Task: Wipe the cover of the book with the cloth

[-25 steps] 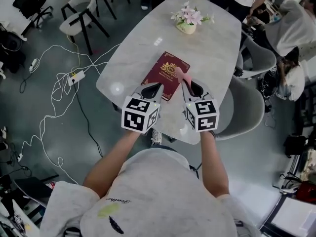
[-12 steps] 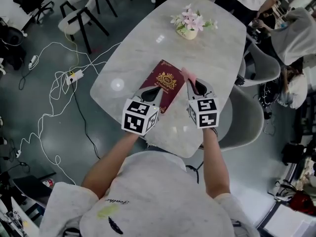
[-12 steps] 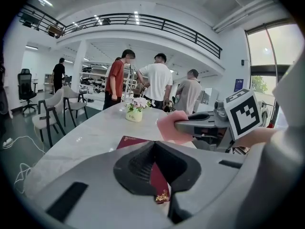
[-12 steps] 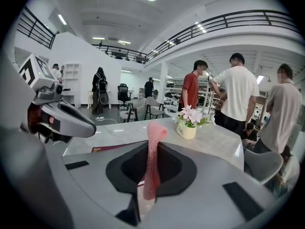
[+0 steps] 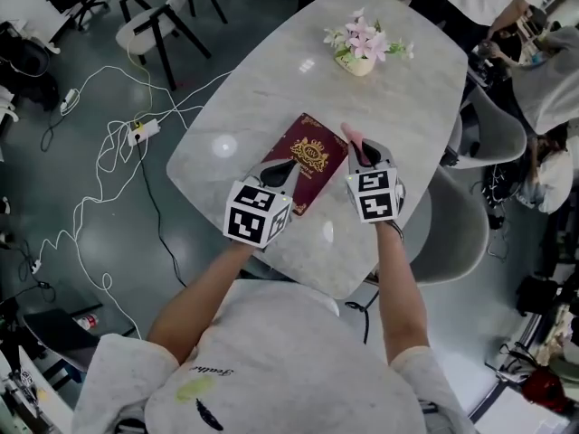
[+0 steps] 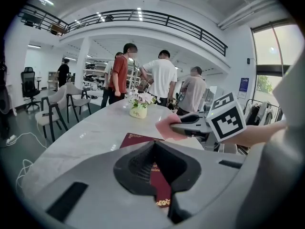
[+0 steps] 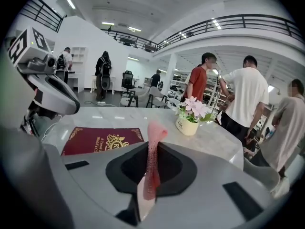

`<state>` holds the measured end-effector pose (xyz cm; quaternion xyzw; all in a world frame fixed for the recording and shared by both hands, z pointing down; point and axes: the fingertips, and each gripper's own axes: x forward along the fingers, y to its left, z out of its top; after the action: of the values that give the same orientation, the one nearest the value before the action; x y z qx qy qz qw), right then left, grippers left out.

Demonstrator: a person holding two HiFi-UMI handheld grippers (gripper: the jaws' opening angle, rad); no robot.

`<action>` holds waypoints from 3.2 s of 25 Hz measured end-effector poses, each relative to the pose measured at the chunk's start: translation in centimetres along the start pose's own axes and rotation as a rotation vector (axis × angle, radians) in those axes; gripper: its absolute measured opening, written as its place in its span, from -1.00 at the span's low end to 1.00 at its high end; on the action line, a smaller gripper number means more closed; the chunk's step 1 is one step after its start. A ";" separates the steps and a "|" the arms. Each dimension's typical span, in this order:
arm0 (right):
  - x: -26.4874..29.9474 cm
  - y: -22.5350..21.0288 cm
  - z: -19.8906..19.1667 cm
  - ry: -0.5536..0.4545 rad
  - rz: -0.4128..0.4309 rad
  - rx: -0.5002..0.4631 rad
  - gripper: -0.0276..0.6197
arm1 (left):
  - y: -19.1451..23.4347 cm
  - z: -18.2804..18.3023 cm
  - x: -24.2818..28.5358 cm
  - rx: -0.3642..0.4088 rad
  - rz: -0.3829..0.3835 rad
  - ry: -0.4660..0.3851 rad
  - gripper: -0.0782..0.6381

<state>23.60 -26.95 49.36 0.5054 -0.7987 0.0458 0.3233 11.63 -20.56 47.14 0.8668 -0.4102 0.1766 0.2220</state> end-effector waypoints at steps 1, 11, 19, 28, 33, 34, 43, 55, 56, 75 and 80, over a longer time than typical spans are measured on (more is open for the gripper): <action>0.5 0.0 -0.3 0.012 0.001 -0.015 -0.85 | 0.2 -0.2 0.1 -0.003 0.002 0.004 -0.76; 3.6 2.0 -2.1 0.109 0.038 -0.064 -0.85 | 1.0 -0.6 0.8 -0.009 -0.032 0.021 -0.76; 4.1 3.7 -2.6 0.142 0.042 -0.037 -0.85 | 2.2 -1.0 0.2 -0.009 -0.056 0.033 -0.76; 4.0 5.9 -2.1 0.157 0.045 -0.025 -0.86 | 3.4 -1.1 -1.1 -0.002 -0.075 0.036 -0.76; 3.8 6.9 -1.9 0.158 0.045 -0.021 -0.86 | 3.7 -1.1 -1.7 0.005 -0.087 0.033 -0.76; 3.8 7.1 -1.9 0.159 0.045 -0.022 -0.86 | 3.7 -1.1 -1.7 0.005 -0.088 0.033 -0.76; 3.0 9.2 -2.3 0.172 0.055 -0.020 -0.85 | 4.0 -1.8 -2.8 0.007 -0.100 0.037 -0.76; 2.1 11.5 -2.5 0.173 0.062 -0.009 -0.85 | 4.1 -2.5 -3.9 0.007 -0.114 0.042 -0.76; 2.0 11.8 -2.5 0.173 0.065 -0.008 -0.85 | 4.1 -2.6 -4.0 0.007 -0.115 0.042 -0.76; 0.0 14.9 -2.9 0.180 0.047 0.023 -0.85 | 3.9 -3.6 -6.1 0.035 -0.163 0.050 -0.76; -0.6 16.0 -3.1 0.190 0.044 0.036 -0.86 | 4.0 -3.9 -6.8 0.038 -0.173 0.052 -0.76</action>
<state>11.85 -17.51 55.52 0.4867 -0.7745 0.1151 0.3873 3.88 -16.42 48.06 0.8981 -0.3247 0.1872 0.2303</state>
